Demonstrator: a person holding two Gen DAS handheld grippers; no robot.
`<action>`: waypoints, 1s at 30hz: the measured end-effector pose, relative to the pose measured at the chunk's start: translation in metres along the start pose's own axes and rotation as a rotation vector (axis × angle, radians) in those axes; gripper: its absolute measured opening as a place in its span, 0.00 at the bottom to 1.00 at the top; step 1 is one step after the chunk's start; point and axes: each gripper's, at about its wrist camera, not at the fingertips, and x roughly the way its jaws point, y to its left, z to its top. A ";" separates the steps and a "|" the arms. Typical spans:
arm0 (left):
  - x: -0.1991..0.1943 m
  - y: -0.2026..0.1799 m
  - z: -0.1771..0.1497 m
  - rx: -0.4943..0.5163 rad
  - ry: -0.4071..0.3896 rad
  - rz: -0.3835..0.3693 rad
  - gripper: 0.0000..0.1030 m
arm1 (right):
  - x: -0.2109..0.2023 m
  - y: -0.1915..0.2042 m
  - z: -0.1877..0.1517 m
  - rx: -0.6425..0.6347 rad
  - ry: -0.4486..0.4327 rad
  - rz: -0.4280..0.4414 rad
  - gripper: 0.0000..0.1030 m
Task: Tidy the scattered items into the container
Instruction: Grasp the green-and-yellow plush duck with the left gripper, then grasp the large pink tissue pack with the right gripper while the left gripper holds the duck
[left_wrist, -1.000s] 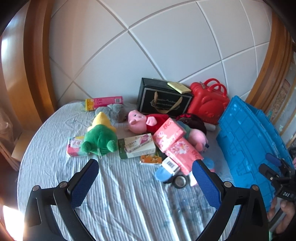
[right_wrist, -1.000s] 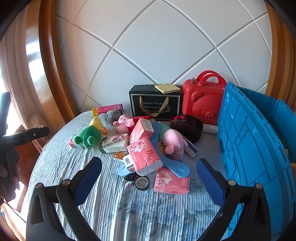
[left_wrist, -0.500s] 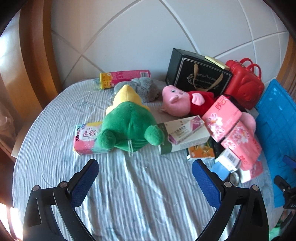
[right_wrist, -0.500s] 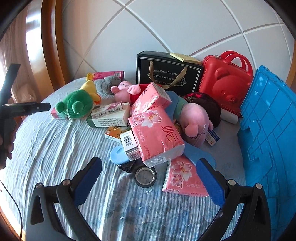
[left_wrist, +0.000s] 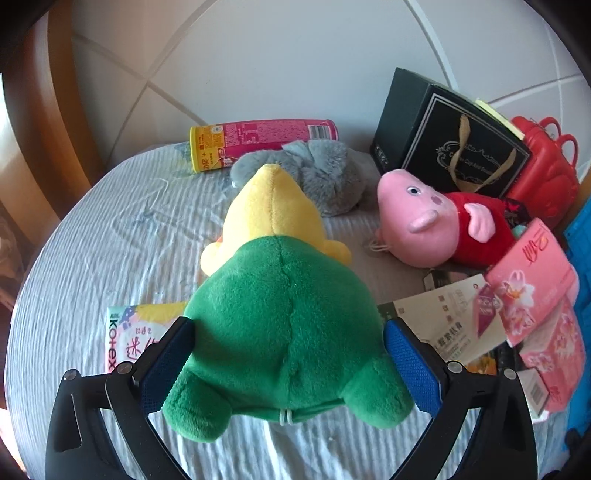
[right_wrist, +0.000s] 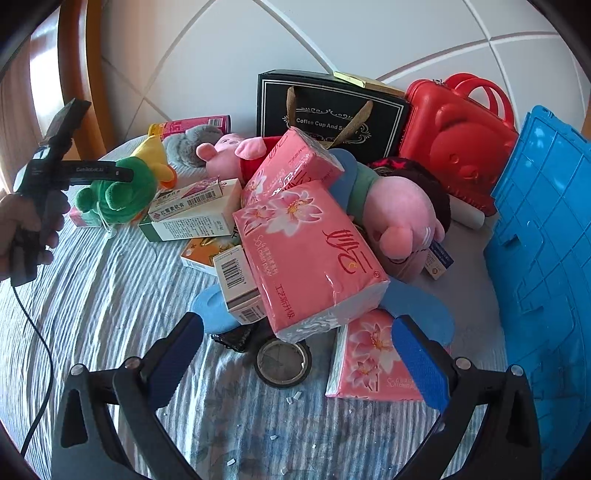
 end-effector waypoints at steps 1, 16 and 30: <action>0.008 0.000 0.003 0.002 0.017 0.004 1.00 | -0.001 0.002 0.001 -0.005 -0.001 -0.001 1.00; 0.002 -0.011 -0.009 0.010 -0.006 0.024 0.69 | 0.027 -0.006 0.033 -0.096 0.000 -0.039 1.00; -0.060 -0.005 -0.059 -0.026 -0.043 -0.062 0.65 | 0.071 -0.003 0.038 -0.176 0.109 -0.025 0.92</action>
